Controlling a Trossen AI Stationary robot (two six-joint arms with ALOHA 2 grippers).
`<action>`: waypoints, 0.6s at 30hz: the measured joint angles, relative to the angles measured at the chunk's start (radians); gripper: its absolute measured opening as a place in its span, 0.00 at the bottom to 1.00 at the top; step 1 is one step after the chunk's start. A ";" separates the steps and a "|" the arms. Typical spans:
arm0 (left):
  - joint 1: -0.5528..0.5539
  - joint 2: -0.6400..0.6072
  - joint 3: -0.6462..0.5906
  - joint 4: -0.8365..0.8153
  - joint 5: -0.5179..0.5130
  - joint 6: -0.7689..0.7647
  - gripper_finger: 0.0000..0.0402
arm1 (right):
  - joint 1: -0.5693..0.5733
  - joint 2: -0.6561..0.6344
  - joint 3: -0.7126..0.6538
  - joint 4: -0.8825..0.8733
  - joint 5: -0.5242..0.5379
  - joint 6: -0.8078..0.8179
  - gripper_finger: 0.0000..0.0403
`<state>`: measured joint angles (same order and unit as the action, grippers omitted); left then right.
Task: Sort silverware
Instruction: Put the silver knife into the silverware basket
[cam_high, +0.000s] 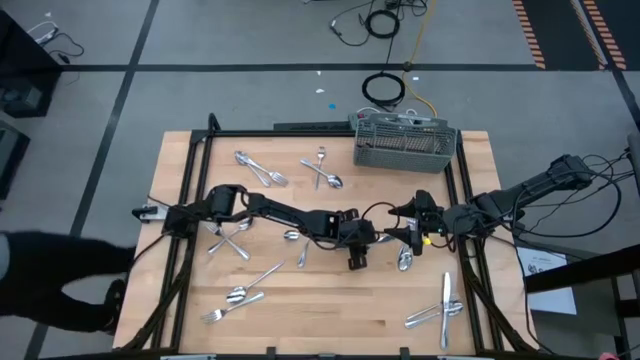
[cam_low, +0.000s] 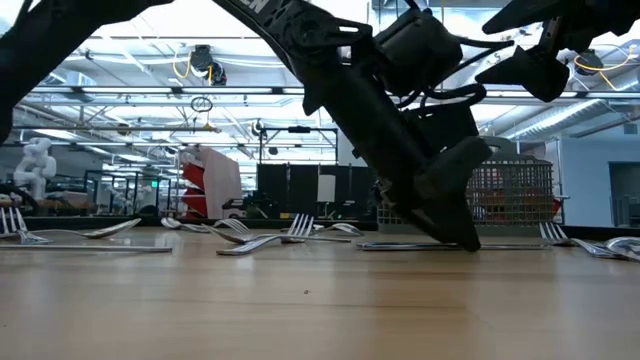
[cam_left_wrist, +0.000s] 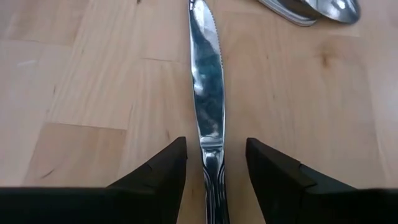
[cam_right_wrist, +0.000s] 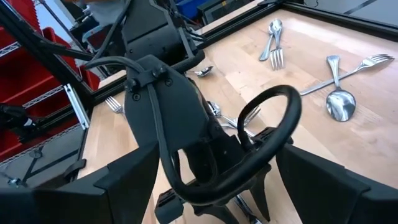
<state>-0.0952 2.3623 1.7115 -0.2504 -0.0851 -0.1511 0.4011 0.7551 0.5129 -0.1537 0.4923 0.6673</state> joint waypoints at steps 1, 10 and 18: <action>-0.001 0.000 0.000 -0.006 -0.006 0.000 0.44 | 0.000 0.000 0.000 -0.003 0.000 -0.001 0.78; -0.006 0.002 0.000 -0.018 -0.028 -0.001 0.31 | 0.000 -0.006 0.000 -0.017 0.004 -0.028 0.78; -0.004 0.002 -0.002 -0.026 -0.023 -0.001 0.15 | -0.008 -0.036 0.000 -0.017 0.008 -0.043 0.78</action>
<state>-0.0994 2.3643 1.7096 -0.2760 -0.1085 -0.1517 0.3927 0.7191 0.5129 -0.1711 0.5004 0.6243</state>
